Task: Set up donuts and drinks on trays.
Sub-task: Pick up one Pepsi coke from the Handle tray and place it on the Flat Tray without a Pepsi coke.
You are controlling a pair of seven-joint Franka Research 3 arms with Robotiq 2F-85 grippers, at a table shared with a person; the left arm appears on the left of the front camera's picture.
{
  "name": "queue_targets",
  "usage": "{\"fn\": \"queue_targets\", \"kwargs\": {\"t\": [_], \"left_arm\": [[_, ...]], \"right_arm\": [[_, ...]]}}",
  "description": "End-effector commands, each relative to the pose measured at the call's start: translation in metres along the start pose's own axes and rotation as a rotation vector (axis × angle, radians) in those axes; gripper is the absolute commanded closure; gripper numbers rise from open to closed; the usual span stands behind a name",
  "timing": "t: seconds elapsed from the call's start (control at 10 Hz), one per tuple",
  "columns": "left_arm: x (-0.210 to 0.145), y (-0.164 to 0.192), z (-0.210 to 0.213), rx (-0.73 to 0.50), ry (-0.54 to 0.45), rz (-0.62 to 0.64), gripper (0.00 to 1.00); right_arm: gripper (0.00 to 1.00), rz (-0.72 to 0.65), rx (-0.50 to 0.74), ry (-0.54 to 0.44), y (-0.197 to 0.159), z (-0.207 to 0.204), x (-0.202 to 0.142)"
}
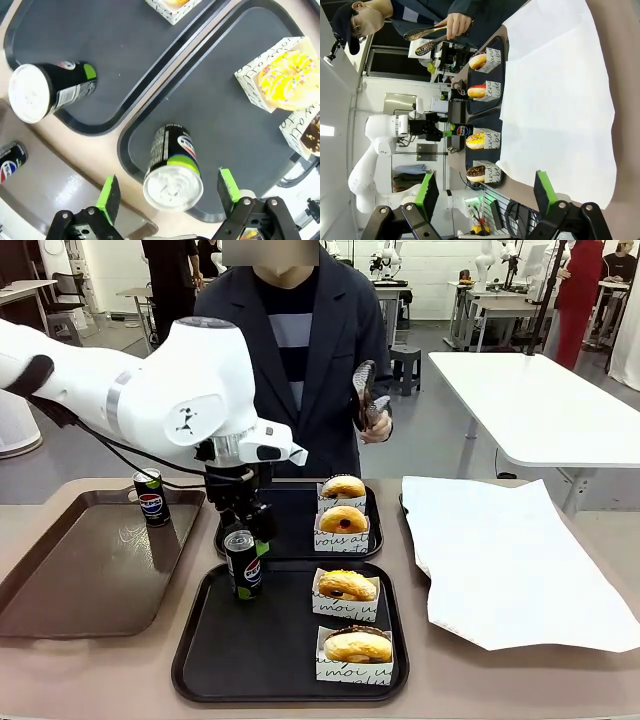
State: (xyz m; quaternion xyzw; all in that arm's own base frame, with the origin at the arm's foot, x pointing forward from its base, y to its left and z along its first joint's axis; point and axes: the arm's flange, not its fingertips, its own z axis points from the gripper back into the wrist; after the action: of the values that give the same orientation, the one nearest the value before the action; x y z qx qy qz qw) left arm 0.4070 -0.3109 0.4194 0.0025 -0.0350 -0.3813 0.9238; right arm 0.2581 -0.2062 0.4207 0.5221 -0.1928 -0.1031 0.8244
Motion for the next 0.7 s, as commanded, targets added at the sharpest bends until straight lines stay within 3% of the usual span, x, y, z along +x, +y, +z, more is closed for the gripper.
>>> {"fn": "queue_targets", "kwargs": {"t": [0.0, 0.4, 0.6], "left_arm": [[-0.018, -0.003, 0.03, 0.03, 0.018, 0.112, 0.0], [-0.056, 0.01, 0.058, 0.055, 0.008, 0.253, 0.0], [-0.064, 0.027, 0.047, 0.036, 0.066, 0.33, 0.0]], "right_arm": [[0.0, 0.012, 0.019, -0.01, -0.001, -0.001, 0.0], [0.0, 0.012, 0.019, -0.01, -0.001, -0.001, 0.0], [0.0, 0.012, 0.019, -0.01, -0.001, -0.001, 0.0]]}}
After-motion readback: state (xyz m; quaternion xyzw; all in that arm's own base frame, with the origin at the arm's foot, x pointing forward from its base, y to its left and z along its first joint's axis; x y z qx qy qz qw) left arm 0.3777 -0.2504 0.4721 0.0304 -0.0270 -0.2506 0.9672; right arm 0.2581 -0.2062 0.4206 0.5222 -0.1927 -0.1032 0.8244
